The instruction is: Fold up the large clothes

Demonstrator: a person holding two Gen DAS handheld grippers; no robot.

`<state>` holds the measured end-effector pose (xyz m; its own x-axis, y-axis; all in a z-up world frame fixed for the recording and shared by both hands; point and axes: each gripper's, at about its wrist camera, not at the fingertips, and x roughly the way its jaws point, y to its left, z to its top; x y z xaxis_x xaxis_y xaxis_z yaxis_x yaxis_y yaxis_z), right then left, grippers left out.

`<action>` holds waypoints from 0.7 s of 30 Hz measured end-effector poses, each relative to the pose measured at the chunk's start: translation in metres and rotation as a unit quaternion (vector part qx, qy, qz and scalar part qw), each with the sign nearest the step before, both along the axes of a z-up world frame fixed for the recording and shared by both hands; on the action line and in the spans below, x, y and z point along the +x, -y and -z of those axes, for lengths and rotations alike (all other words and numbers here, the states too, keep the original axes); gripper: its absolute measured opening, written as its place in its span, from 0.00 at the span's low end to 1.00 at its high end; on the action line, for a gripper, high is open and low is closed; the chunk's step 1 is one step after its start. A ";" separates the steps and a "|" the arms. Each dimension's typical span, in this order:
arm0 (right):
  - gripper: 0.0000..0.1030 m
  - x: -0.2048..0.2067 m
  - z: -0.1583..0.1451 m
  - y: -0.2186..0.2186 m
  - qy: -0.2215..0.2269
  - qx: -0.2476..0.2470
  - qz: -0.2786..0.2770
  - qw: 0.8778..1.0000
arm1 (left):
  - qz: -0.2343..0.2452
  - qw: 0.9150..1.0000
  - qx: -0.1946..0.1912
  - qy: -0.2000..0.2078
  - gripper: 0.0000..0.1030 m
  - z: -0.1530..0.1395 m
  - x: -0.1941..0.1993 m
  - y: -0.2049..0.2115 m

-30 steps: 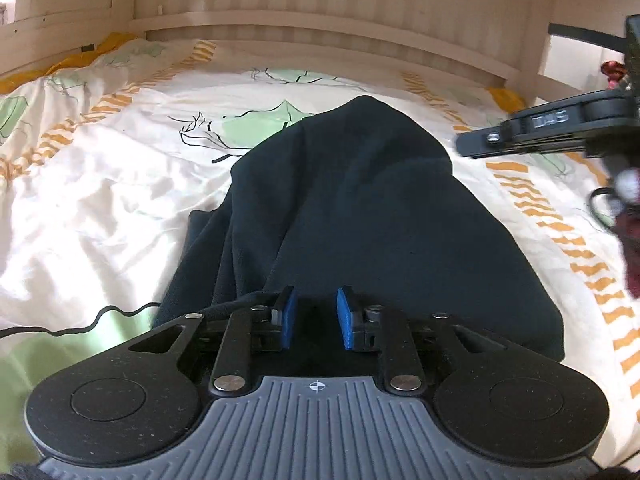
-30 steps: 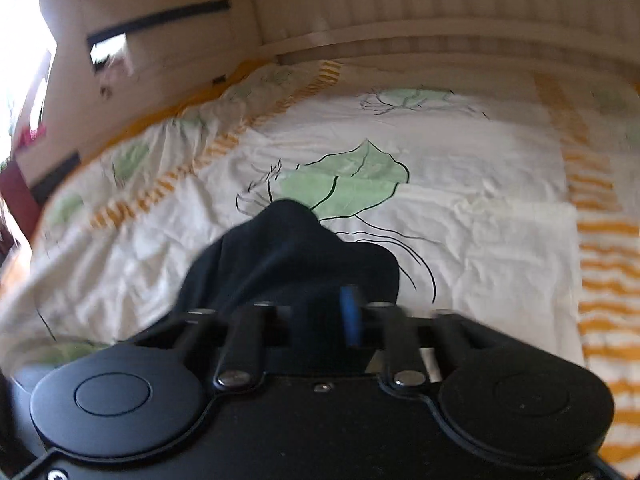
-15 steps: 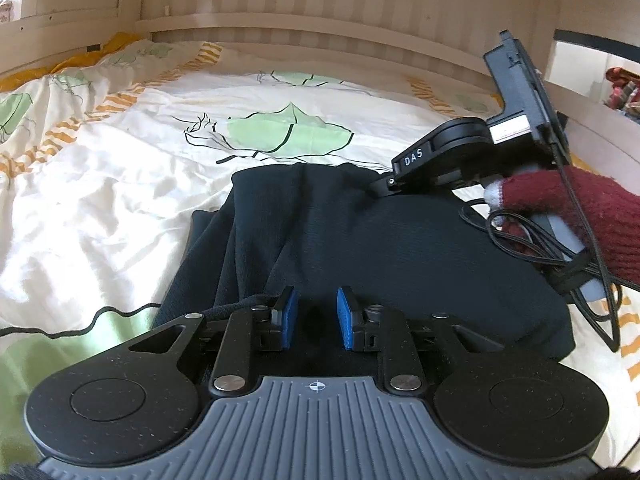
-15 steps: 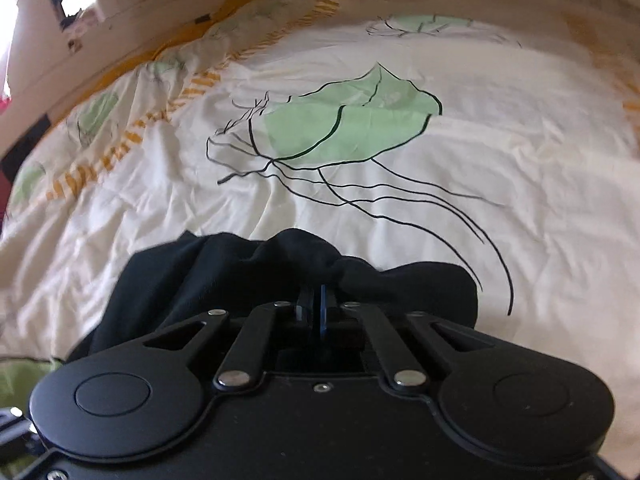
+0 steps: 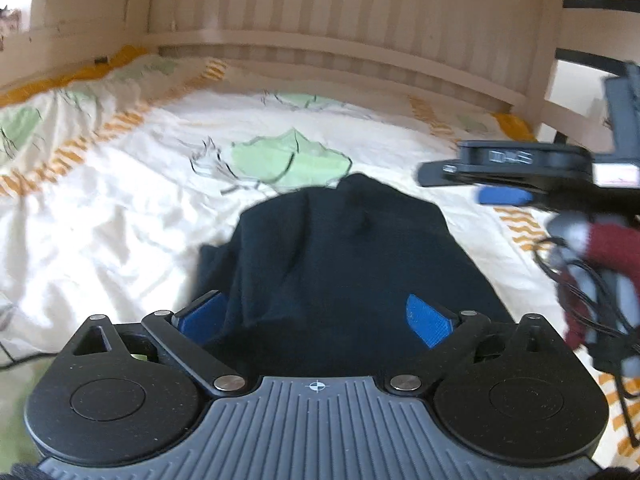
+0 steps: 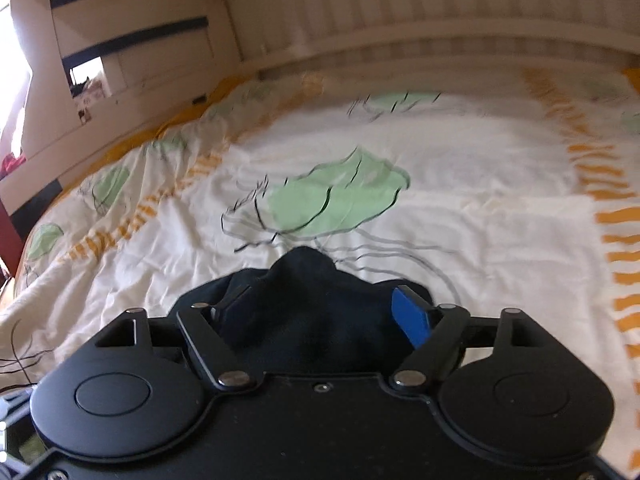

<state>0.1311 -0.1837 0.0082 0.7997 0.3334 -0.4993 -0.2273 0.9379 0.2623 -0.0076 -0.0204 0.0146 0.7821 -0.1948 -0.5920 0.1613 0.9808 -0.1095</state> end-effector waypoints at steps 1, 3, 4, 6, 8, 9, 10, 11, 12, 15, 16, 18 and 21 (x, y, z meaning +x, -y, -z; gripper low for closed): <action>0.95 -0.004 -0.003 0.003 0.003 0.001 0.008 1.000 | -0.004 1.000 0.001 0.001 0.99 -0.004 -0.002 -0.001; 0.98 -0.017 -0.011 0.008 0.012 0.003 0.023 1.000 | -0.014 1.000 0.006 0.001 1.00 -0.010 -0.005 -0.004; 1.00 -0.022 -0.014 0.010 0.016 0.004 0.028 0.999 | -0.020 1.000 0.011 0.000 1.00 -0.014 -0.006 -0.005; 1.00 -0.033 -0.019 0.013 0.019 0.006 0.037 0.999 | -0.028 0.999 0.021 -0.005 1.00 -0.018 -0.006 -0.007; 1.00 -0.043 -0.021 0.014 0.016 0.010 0.043 0.999 | -0.028 0.999 0.031 -0.014 1.00 -0.022 -0.008 -0.007; 1.00 -0.049 -0.022 0.015 0.014 0.010 0.048 0.999 | -0.028 0.999 0.034 -0.018 1.00 -0.025 -0.009 -0.007; 1.00 -0.055 -0.022 0.015 0.011 0.007 0.054 0.998 | -0.029 0.999 0.035 -0.021 1.00 -0.026 -0.010 -0.008; 1.00 -0.061 -0.022 0.015 0.008 0.001 0.061 0.998 | -0.029 0.999 0.035 -0.026 1.00 -0.027 -0.012 -0.007; 1.00 -0.067 -0.022 0.014 0.004 -0.006 0.068 0.998 | -0.030 0.998 0.036 -0.030 1.00 -0.028 -0.013 -0.007; 1.00 -0.084 -0.020 0.013 -0.003 -0.021 0.081 0.996 | -0.036 0.997 0.048 -0.047 1.00 -0.030 -0.019 -0.004; 1.00 -0.090 -0.019 0.012 -0.006 -0.021 0.082 0.996 | -0.037 0.997 0.052 -0.052 1.00 -0.030 -0.022 -0.003; 1.00 -0.102 -0.018 0.013 -0.011 -0.017 0.084 0.996 | -0.039 0.996 0.056 -0.059 1.00 -0.031 -0.026 -0.001; 1.00 -0.118 -0.018 0.012 -0.015 -0.013 0.090 0.996 | -0.044 0.995 0.059 -0.068 1.00 -0.031 -0.035 -0.001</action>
<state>0.0128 -0.1959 0.0260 0.8298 0.1731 -0.5305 -0.0482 0.9694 0.2409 -0.0424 -0.0199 0.0460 0.7048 -0.0518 -0.7075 0.0658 0.9978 -0.0075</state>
